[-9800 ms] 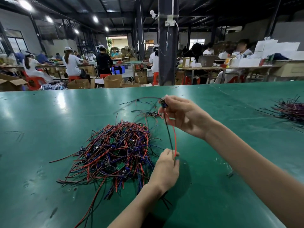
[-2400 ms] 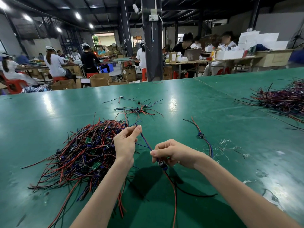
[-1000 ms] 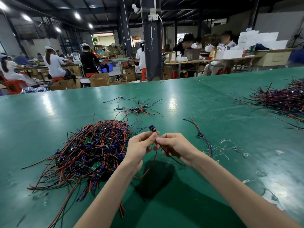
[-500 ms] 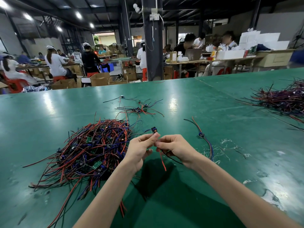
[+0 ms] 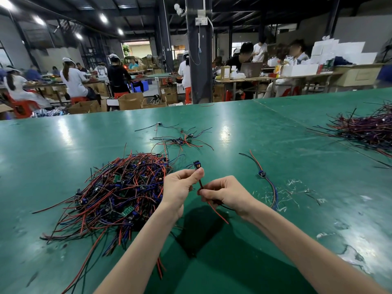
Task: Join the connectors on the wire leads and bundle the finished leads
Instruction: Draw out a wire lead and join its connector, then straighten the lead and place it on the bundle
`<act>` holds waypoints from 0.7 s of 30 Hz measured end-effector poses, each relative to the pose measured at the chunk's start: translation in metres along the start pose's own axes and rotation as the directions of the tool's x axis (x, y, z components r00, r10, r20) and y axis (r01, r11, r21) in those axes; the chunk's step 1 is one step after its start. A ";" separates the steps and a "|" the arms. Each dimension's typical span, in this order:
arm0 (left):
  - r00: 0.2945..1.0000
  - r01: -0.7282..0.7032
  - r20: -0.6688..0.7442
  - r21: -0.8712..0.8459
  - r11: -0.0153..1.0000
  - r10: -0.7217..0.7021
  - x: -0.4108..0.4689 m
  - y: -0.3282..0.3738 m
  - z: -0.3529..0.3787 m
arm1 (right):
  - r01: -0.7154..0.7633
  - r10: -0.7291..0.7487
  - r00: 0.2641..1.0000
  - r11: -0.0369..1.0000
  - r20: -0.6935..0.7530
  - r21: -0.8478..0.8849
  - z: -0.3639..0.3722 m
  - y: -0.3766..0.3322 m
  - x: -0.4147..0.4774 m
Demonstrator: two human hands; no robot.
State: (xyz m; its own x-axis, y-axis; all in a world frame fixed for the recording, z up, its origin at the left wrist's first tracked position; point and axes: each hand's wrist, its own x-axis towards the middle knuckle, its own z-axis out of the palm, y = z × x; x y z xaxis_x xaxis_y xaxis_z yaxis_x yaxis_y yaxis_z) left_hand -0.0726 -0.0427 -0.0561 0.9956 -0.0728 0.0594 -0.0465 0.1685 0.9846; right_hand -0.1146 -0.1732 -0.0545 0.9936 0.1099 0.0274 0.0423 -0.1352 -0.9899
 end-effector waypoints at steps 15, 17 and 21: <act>0.971 -0.146 -0.207 -0.109 0.983 0.121 0.012 0.012 -0.017 | 0.098 -0.055 0.991 0.919 0.122 -0.382 0.024 0.009 -0.015; 0.972 -0.150 -0.203 -0.145 0.978 0.119 0.010 0.015 -0.018 | 0.032 0.004 0.995 0.938 0.102 -0.344 0.026 0.009 -0.015; 0.973 -0.164 -0.197 -0.199 0.966 0.124 0.006 0.022 -0.013 | -0.113 0.119 0.993 0.974 0.021 -0.199 0.025 0.006 -0.013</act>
State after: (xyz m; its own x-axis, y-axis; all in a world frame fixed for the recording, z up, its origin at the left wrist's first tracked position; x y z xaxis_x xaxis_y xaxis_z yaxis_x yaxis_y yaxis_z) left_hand -0.0661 -0.0265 -0.0360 0.9786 0.1433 0.1477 -0.1914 0.3707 0.9088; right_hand -0.1303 -0.1510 -0.0638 0.9891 0.1133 -0.0936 -0.0499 -0.3399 -0.9392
